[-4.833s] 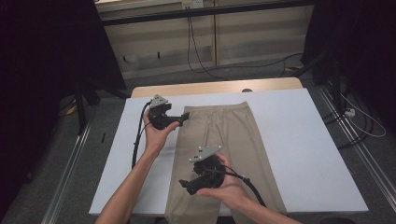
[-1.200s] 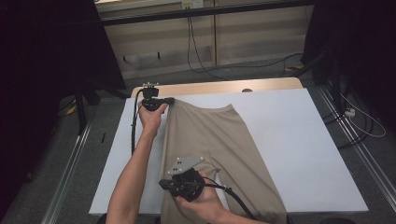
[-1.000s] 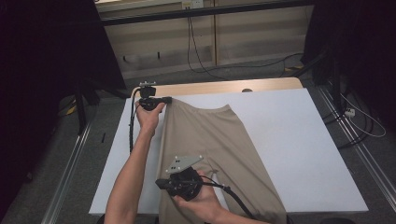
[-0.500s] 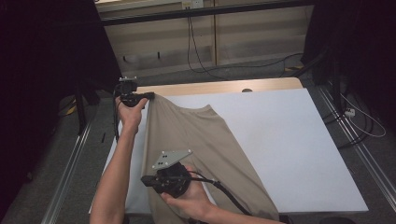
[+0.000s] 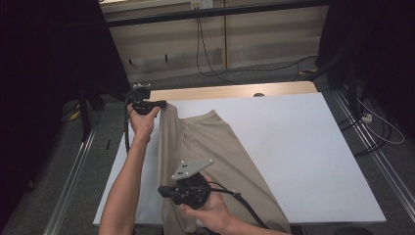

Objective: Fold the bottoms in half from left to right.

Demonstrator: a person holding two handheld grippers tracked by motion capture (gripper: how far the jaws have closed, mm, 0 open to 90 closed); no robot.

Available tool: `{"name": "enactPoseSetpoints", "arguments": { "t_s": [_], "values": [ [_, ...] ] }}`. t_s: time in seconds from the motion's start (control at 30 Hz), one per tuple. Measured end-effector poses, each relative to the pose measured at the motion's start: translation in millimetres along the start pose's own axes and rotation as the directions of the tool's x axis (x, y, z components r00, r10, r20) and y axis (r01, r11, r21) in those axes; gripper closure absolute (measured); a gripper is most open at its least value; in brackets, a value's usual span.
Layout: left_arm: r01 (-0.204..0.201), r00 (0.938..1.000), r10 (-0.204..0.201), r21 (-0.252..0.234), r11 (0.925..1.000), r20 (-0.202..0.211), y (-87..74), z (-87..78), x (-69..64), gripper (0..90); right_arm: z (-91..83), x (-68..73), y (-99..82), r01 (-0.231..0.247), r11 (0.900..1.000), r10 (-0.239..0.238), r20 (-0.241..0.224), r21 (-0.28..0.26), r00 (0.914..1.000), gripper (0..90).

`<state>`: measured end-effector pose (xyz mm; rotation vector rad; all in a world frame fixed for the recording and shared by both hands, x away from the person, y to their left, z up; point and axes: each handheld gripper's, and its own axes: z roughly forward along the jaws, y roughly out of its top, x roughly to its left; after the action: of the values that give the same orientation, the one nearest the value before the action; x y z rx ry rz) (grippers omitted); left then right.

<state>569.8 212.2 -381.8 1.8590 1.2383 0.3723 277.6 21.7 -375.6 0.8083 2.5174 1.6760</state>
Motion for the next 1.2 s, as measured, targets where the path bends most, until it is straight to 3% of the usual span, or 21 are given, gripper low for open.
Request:
{"name": "enactPoseSetpoints", "arguments": {
  "t_s": [0.3,0.47,0.73,1.2],
  "values": [
    [-0.022,0.999,0.022,0.011,0.9997,0.039,1.8,21.8,-27.8,84.8,-31.6,-10.3,-9.7,-0.033,0.999,0.033,0.008,-0.029,0.9994,90.0],
    [-0.063,0.997,0.062,0.025,0.9977,0.046,4.7,37.1,-47.4,84.8,-61.9,-20.1,-13.3,-0.03,0.9977,0.033,0.046,-0.06,0.9984,90.0],
    [-0.043,0.9971,0.041,0.028,0.9987,0.064,2.5,53.9,-61.8,84.8,-90.8,-33.6,-31.8,-0.073,0.9942,0.079,0.077,-0.08,0.9939,90.0],
    [-0.07,0.9957,0.066,0.06,0.9957,0.064,-2.8,76.8,-82.3,84.8,-106.8,-47.0,-54.1,-0.105,0.9926,0.111,0.107,-0.062,0.9881,90.0]
  ]
}}
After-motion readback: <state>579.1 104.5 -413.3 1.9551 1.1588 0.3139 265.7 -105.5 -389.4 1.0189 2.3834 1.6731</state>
